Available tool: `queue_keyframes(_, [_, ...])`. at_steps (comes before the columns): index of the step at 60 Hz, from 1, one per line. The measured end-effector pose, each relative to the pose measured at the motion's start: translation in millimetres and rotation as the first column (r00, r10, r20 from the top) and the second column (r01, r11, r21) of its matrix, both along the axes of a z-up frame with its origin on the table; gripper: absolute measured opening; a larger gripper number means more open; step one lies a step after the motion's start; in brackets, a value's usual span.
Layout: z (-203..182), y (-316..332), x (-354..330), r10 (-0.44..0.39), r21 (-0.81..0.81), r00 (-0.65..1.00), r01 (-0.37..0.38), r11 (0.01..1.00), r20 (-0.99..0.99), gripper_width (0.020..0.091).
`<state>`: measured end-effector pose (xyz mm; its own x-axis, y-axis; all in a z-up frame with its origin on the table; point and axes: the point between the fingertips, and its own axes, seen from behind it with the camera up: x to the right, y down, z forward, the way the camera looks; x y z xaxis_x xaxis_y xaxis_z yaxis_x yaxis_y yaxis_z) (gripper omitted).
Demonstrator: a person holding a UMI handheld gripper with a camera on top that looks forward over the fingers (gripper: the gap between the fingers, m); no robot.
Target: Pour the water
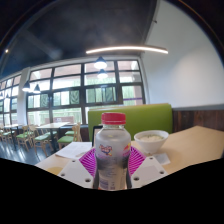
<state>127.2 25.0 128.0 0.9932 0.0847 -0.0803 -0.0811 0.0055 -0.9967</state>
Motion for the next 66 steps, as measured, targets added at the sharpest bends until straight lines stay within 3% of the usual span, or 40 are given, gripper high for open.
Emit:
queue_keyframes(5, [-29.1, -6.7, -5.8, 0.006, -0.032, 1.000, -0.006, 0.999, -0.004, 0.0365])
queue_keyframes(6, [-52.5, -16.6, -14.9, 0.006, -0.035, 1.000, -0.006, 0.999, -0.011, 0.0365])
queue_keyframes(14, [-65.9, -3.5, -30.5, 0.025, -0.021, 0.999, -0.024, 0.999, 0.040, 0.0363])
queue_keyframes(20, [-64.6, -4.4, -34.3, 0.046, -0.043, 0.997, -0.044, 0.998, 0.057, 0.0364])
queue_keyframes(21, [-46.3, 0.4, -15.5, 0.055, -0.051, 0.997, -0.052, 0.997, 0.059, 0.0366])
queue_keyframes(30, [-64.6, -2.6, -22.2, 0.053, -0.082, 0.992, -0.043, 0.996, 0.116, 0.0410])
queue_keyframes(47, [-47.0, -5.3, -9.5, 0.087, -0.083, 0.993, -0.080, 0.993, 0.080, 0.0440])
queue_keyframes(59, [-46.9, -5.3, -0.2, 0.100, -0.090, 0.993, -0.093, 0.992, 0.070, 0.0555])
queue_keyframes(62, [-50.2, -11.2, 2.1, 0.101, -0.112, 0.993, -0.094, 0.989, 0.058, 0.0671])
queue_keyframes(65, [-51.0, -13.8, 8.3, 0.100, -0.123, 0.992, -0.090, 0.988, 0.076, 0.0840])
queue_keyframes(66, [-50.3, -14.8, 10.5, 0.098, -0.121, 0.992, -0.088, 0.989, 0.084, 0.0847])
